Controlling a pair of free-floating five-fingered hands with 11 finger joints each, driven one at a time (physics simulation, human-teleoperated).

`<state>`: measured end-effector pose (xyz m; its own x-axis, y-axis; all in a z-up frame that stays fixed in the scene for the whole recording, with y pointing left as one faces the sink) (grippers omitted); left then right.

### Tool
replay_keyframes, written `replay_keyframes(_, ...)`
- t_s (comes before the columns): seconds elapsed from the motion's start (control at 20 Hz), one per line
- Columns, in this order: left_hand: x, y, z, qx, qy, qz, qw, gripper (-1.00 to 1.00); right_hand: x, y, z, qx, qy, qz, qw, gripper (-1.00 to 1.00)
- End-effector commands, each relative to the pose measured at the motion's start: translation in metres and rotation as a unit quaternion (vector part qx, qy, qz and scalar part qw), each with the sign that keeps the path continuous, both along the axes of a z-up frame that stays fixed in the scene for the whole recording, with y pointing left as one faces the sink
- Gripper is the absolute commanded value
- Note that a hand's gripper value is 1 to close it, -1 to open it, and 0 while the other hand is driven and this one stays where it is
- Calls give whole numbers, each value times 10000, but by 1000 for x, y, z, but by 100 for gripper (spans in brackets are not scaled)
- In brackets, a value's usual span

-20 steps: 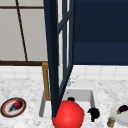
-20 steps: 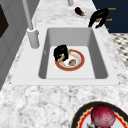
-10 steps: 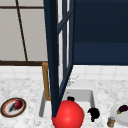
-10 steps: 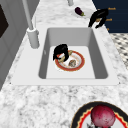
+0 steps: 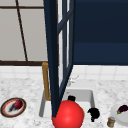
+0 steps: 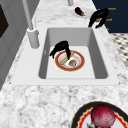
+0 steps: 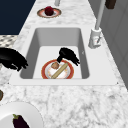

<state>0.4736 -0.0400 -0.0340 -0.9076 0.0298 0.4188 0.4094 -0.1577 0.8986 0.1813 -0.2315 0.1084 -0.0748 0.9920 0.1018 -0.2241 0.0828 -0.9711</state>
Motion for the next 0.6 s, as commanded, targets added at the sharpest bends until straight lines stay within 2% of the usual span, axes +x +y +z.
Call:
replay_keyframes(0.0,0,0,1,-2,121,0,9999,-100,0,0,0,0,0,0,10000,0)
replay_keyframes(0.1,-2,-2,2,4,93,-9,10000,-100,0,0,0,0,0,0,10000,0)
replay_keyframes(0.2,-27,-2,2,-3,132,-14,9999,-100,0,0,0,0,0,0,10000,0)
replay_keyframes(0.35,-49,-1,3,1,427,8,9991,-100,0,0,0,0,0,0,10000,0)
replay_keyframes(0.4,-56,-1,3,-17,466,29,9989,-100,0,0,0,0,0,0,10000,0)
replay_keyframes(0.45,-56,-1,3,-38,497,128,9987,-100,0,0,0,0,0,0,10000,0)
replay_keyframes(0.55,-64,1,3,-43,532,144,9985,-100,0,0,0,0,0,0,10000,0)
